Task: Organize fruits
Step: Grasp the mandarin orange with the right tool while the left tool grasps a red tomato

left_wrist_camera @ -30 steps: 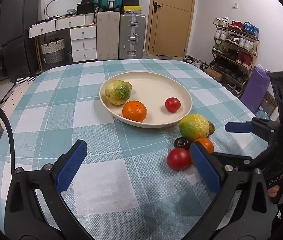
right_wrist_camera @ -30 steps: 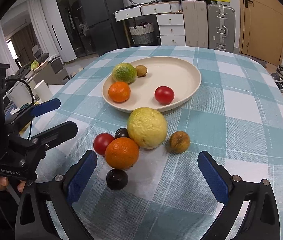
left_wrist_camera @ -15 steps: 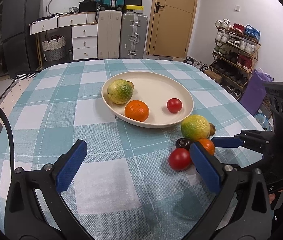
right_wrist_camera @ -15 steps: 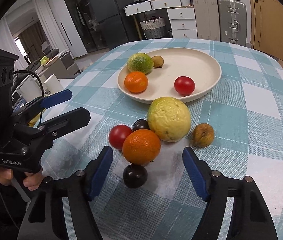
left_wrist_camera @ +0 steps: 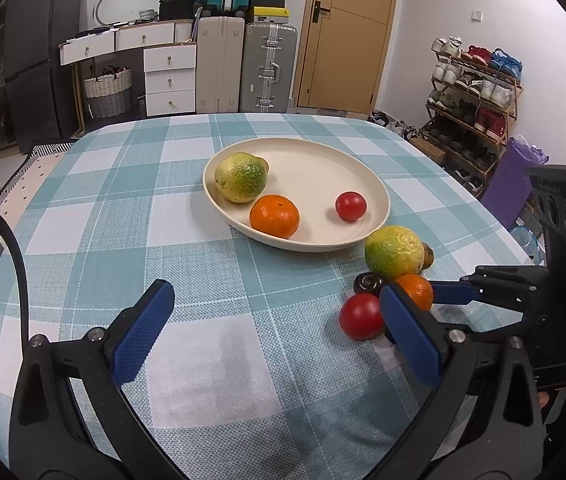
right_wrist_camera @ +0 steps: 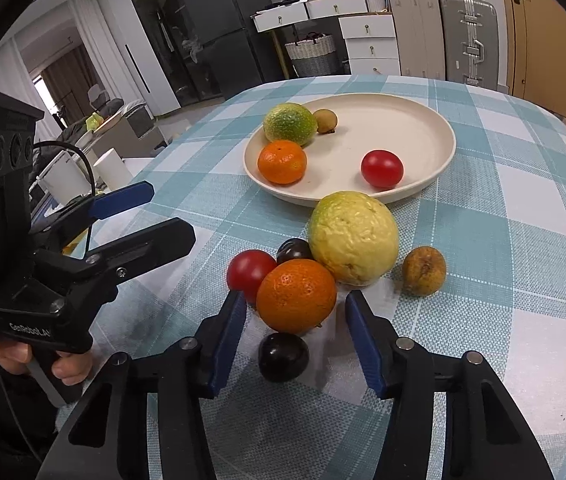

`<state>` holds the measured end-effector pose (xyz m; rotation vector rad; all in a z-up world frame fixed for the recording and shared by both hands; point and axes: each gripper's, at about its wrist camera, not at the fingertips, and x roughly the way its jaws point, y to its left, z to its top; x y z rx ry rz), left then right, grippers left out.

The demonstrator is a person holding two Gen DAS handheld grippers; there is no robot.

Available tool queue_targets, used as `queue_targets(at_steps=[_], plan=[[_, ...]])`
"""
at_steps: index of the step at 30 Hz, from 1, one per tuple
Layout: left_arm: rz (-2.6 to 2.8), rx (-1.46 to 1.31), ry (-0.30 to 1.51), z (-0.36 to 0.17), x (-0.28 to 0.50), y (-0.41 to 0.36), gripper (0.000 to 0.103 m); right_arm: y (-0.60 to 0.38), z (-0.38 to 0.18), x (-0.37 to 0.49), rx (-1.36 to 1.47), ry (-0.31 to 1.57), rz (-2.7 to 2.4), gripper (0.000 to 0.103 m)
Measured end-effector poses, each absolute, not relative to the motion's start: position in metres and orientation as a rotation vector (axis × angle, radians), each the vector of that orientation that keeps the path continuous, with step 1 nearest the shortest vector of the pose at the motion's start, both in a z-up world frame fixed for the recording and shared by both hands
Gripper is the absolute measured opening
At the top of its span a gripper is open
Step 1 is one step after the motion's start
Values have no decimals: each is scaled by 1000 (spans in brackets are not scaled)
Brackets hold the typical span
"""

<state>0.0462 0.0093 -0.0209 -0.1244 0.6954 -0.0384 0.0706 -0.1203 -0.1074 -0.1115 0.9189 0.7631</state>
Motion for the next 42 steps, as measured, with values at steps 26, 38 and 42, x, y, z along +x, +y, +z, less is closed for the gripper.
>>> queue_targets(at_steps=[26, 38, 42], plan=[[-65, -88, 730, -24, 47, -2, 102, -151, -66, 63, -63, 744, 725, 39], [-145, -12, 820, -38, 59, -31, 89, -169, -62, 71, -53, 741, 665, 39], [-177, 6, 843, -42, 61, -39, 78, -172, -65, 74, -47, 756, 648, 39]])
